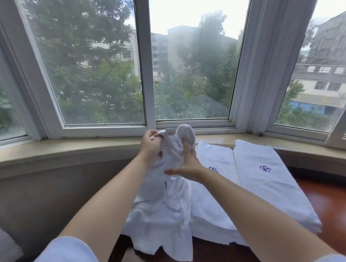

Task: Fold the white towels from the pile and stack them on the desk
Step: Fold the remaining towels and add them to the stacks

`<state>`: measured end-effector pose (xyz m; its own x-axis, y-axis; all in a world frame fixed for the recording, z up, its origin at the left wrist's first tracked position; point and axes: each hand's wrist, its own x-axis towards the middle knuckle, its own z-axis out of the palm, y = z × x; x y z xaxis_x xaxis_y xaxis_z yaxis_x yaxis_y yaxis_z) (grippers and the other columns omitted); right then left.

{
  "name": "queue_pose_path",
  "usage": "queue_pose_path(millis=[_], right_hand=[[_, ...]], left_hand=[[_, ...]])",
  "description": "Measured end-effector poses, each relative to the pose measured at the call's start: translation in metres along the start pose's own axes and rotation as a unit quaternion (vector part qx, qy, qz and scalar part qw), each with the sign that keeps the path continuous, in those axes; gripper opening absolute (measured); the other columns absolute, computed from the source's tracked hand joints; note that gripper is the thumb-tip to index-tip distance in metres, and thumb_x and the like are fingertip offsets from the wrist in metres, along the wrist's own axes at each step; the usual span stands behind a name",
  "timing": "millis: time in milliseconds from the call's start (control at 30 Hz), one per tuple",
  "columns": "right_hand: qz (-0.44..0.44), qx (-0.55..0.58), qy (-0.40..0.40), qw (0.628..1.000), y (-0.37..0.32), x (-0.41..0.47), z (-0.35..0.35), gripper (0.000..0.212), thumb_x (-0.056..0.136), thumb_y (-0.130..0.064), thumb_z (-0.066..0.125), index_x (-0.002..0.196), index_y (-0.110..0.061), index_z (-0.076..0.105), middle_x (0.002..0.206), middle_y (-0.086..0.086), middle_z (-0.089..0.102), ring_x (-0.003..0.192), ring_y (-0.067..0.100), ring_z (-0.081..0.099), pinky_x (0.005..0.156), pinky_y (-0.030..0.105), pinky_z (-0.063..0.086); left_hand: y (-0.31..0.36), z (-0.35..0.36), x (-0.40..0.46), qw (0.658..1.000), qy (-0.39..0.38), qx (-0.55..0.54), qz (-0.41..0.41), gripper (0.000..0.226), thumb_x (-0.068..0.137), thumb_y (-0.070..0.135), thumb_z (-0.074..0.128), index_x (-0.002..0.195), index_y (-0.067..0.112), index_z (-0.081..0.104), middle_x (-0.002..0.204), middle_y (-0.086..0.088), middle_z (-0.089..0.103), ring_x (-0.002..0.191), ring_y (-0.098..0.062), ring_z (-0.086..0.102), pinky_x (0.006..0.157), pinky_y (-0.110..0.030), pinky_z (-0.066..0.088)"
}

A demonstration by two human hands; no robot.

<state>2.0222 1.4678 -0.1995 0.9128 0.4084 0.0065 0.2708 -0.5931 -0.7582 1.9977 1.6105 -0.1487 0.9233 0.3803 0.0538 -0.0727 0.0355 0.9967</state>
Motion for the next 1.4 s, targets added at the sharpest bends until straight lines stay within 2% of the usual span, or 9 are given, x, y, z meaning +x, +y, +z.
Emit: queue_pose_path(millis=[167, 300, 400, 467, 533, 667, 1000, 1233, 1400], right_hand=[[0.021, 0.073, 0.174, 0.982, -0.001, -0.002, -0.010, 0.066, 0.078, -0.032, 0.071, 0.133, -0.034, 0.033, 0.104, 0.000, 0.058, 0.095, 0.029, 0.061, 0.072, 0.035, 0.048], [0.034, 0.083, 0.227, 0.970, 0.001, -0.002, -0.019, 0.016, 0.088, -0.036, 0.053, 0.102, -0.035, 0.046, 0.075, -0.006, 0.059, 0.077, 0.027, 0.061, 0.066, 0.038, 0.048], [0.033, 0.187, 0.275, 0.943, -0.003, 0.000, -0.034, 0.022, 0.084, -0.045, 0.053, 0.100, -0.030, 0.053, 0.078, -0.002, 0.064, 0.080, 0.026, 0.062, 0.069, 0.040, 0.049], [0.032, 0.281, 0.307, 0.908, -0.005, 0.002, -0.047, 0.027, 0.081, -0.045, 0.055, 0.100, -0.027, 0.059, 0.086, 0.001, 0.067, 0.085, 0.024, 0.063, 0.074, 0.041, 0.051], [0.033, 0.370, 0.324, 0.870, -0.003, 0.004, -0.059, 0.019, 0.085, -0.037, 0.059, 0.097, -0.024, 0.064, 0.089, 0.001, 0.069, 0.087, 0.021, 0.064, 0.077, 0.039, 0.052], [0.036, 0.401, 0.321, 0.857, 0.009, -0.004, -0.078, 0.018, 0.089, -0.032, 0.063, 0.100, -0.018, 0.066, 0.093, 0.004, 0.069, 0.087, 0.020, 0.063, 0.076, 0.038, 0.051], [-0.015, 0.409, 0.354, 0.841, 0.069, -0.070, -0.188, 0.017, 0.089, -0.029, 0.061, 0.103, -0.021, 0.068, 0.084, -0.002, 0.065, 0.072, 0.014, 0.055, 0.061, 0.027, 0.043], [0.008, 0.416, 0.399, 0.817, 0.141, -0.140, -0.270, 0.029, 0.081, -0.046, 0.061, 0.099, -0.023, 0.065, 0.075, -0.007, 0.061, 0.060, 0.006, 0.052, 0.052, 0.022, 0.041], [0.023, 0.424, 0.424, 0.800, 0.199, -0.191, -0.315, 0.009, 0.088, -0.029, 0.057, 0.084, -0.020, 0.057, 0.066, -0.006, 0.057, 0.058, 0.009, 0.048, 0.049, 0.022, 0.038]], left_hand=[[0.005, 0.003, -0.007, 0.993, -0.113, -0.040, -0.017, 0.012, 0.096, 0.008, 0.053, 0.090, 0.019, 0.054, 0.075, -0.004, 0.060, 0.052, -0.012, 0.060, 0.045, -0.022, 0.049], [-0.004, -0.011, -0.002, 0.994, -0.105, -0.031, 0.000, 0.043, 0.073, -0.003, 0.056, 0.114, 0.014, 0.055, 0.107, -0.008, 0.065, 0.083, -0.019, 0.063, 0.062, -0.026, 0.047], [-0.029, -0.022, 0.001, 0.956, -0.119, 0.267, -0.013, 0.084, 0.059, 0.009, 0.067, 0.139, 0.021, 0.043, 0.132, -0.011, 0.049, 0.123, -0.032, 0.044, 0.090, -0.038, 0.048], [-0.048, -0.022, -0.001, 0.874, -0.143, 0.465, -0.028, 0.060, 0.075, 0.023, 0.071, 0.132, 0.024, 0.052, 0.128, -0.011, 0.050, 0.123, -0.034, 0.043, 0.098, -0.036, 0.041], [-0.052, -0.012, -0.004, 0.904, -0.139, 0.402, -0.038, 0.031, 0.085, 0.028, 0.061, 0.112, 0.014, 0.062, 0.108, -0.010, 0.059, 0.103, -0.028, 0.055, 0.081, -0.035, 0.044], [-0.030, 0.024, -0.008, 0.989, -0.053, 0.138, -0.006, 0.040, 0.068, 0.026, 0.038, 0.092, 0.006, 0.062, 0.085, -0.010, 0.061, 0.081, -0.021, 0.054, 0.066, -0.032, 0.038], [0.022, 0.171, -0.048, 0.992, -0.067, 0.049, 0.091, 0.050, 0.070, 0.018, 0.036, 0.109, -0.002, 0.061, 0.107, -0.028, 0.065, 0.097, -0.041, 0.064, 0.081, -0.055, 0.052], [0.025, 0.288, -0.105, 0.982, -0.142, 0.053, 0.109, 0.050, 0.069, 0.019, 0.034, 0.105, -0.002, 0.060, 0.098, -0.025, 0.065, 0.083, -0.024, 0.058, 0.069, -0.037, 0.047], [0.016, 0.364, -0.144, 0.976, -0.174, 0.086, 0.097, 0.028, 0.072, 0.027, 0.040, 0.085, 0.007, 0.055, 0.084, -0.013, 0.060, 0.077, -0.021, 0.054, 0.064, -0.035, 0.043]])
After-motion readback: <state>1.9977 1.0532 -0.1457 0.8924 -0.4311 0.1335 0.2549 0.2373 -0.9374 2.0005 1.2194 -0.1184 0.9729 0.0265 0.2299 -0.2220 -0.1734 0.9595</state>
